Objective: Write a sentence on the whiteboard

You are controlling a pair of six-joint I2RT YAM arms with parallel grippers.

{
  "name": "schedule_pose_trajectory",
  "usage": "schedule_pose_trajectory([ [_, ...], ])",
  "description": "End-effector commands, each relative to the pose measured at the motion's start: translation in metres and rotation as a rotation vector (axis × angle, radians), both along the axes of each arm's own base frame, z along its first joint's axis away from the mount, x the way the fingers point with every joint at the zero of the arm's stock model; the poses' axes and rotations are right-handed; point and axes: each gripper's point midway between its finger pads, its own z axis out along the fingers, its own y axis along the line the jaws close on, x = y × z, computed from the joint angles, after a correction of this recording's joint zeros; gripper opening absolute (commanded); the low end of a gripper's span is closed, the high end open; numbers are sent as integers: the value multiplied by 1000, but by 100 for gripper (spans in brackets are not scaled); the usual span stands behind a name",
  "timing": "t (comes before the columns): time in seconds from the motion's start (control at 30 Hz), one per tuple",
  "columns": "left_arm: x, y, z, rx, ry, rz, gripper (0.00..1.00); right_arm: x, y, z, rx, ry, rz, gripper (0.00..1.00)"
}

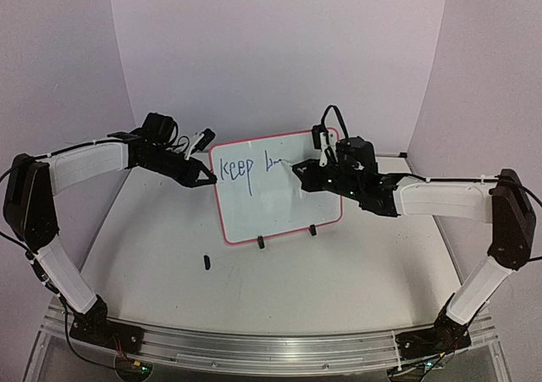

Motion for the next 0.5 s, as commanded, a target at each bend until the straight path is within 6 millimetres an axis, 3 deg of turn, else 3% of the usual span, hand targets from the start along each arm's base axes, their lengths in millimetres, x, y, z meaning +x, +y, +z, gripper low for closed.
schedule_pose_trajectory([
  [0.0, -10, -5, -31, 105, 28, -38, 0, 4, 1, 26, 38, -53, -3, 0],
  [0.47, -11, -6, -32, 106, 32, -42, 0, 6, 14, 21, 52, -41, 39, 0],
])
